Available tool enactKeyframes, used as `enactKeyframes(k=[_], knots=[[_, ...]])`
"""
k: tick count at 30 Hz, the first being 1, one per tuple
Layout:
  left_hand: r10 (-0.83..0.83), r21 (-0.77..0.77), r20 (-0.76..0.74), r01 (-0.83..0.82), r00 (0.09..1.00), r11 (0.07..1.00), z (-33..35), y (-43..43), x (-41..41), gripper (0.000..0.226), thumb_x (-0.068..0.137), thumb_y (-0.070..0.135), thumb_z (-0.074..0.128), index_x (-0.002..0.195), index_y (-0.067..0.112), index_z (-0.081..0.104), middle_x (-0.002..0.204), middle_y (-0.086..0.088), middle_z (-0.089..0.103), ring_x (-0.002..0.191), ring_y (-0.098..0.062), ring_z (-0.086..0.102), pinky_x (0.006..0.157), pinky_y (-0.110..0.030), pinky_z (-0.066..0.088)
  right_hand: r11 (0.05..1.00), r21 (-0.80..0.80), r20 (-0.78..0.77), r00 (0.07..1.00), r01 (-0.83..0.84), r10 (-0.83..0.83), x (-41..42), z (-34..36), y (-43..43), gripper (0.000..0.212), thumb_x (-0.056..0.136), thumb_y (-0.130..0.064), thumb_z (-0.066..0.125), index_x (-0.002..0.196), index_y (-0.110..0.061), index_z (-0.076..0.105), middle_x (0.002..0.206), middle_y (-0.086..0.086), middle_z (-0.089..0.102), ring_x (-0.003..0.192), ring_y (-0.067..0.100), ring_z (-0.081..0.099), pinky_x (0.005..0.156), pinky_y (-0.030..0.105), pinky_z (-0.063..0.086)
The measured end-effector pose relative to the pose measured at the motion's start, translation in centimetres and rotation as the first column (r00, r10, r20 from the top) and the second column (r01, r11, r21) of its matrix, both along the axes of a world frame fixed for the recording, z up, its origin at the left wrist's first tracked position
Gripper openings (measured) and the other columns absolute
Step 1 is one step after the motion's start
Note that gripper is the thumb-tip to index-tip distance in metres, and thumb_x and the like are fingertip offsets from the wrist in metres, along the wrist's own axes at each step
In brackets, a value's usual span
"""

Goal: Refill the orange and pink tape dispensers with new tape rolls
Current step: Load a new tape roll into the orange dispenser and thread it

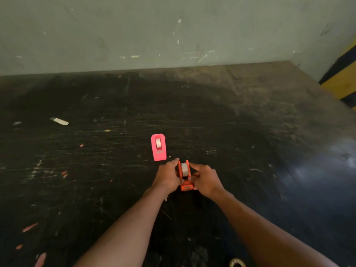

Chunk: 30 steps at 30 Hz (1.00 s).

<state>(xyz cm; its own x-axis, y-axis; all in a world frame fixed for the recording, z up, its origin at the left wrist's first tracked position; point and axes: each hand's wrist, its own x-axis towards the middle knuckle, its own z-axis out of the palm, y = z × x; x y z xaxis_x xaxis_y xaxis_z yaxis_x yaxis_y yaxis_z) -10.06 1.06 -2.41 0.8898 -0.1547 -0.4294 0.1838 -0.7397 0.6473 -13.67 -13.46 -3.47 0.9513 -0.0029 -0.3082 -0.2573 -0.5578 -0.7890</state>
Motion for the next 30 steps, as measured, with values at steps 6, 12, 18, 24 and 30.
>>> enactKeyframes(k=[6,12,18,24,30], knots=[[-0.039,0.008,0.045,0.039,0.998,0.999,0.6,-1.0,7.6,0.086,0.082,0.001,0.076,0.155,0.017,0.034,0.124,-0.011,0.068,0.120,-0.026,0.063,0.109,-0.045,0.047,0.997,-0.044,0.039,0.998,0.056,-0.054,7.5,0.4,-0.3,0.042,0.091,-0.001,0.059,0.123,-0.027,0.066,0.101,-0.004,0.074,0.093,0.009,0.069,0.094,0.032,0.054],[-0.058,0.036,0.074,0.055,0.996,0.998,0.5,-1.2,12.6,0.065,0.078,0.002,0.079,0.137,0.015,0.055,0.109,-0.007,0.073,0.110,-0.024,0.068,0.100,-0.039,0.051,0.994,-0.048,0.007,0.995,0.101,-0.100,12.7,-0.8,-0.3,0.045,0.092,-0.004,0.060,0.130,-0.027,0.062,0.097,-0.002,0.075,0.089,0.011,0.071,0.087,0.031,0.057],[-0.052,0.068,0.042,0.049,0.998,0.996,-1.0,-1.8,13.9,0.060,0.080,0.004,0.079,0.134,0.016,0.057,0.124,-0.008,0.067,0.122,-0.025,0.062,0.105,-0.039,0.046,0.996,-0.052,0.018,0.997,0.074,-0.073,13.7,-2.5,-0.2,0.043,0.092,-0.004,0.060,0.128,-0.027,0.063,0.096,-0.004,0.074,0.092,0.010,0.070,0.092,0.036,0.056],[-0.064,0.090,0.056,0.059,0.996,0.994,-1.2,-1.9,13.8,0.055,0.081,0.004,0.076,0.132,0.015,0.057,0.121,-0.008,0.068,0.117,-0.025,0.064,0.101,-0.039,0.049,0.994,-0.080,0.069,0.995,0.080,-0.075,13.3,-2.9,-0.1,0.042,0.093,-0.003,0.058,0.127,-0.027,0.063,0.094,-0.003,0.073,0.090,0.012,0.069,0.090,0.037,0.056],[-0.016,0.091,0.058,0.011,0.998,0.996,-1.0,-2.4,13.6,0.045,0.083,0.009,0.076,0.122,0.018,0.056,0.115,-0.007,0.067,0.113,-0.024,0.064,0.102,-0.041,0.050,0.979,-0.206,0.124,0.992,-0.005,0.031,13.6,-2.0,-0.5,0.060,0.087,-0.008,0.067,0.141,-0.024,0.047,0.111,0.004,0.069,0.104,0.020,0.066,0.094,0.040,0.054]])
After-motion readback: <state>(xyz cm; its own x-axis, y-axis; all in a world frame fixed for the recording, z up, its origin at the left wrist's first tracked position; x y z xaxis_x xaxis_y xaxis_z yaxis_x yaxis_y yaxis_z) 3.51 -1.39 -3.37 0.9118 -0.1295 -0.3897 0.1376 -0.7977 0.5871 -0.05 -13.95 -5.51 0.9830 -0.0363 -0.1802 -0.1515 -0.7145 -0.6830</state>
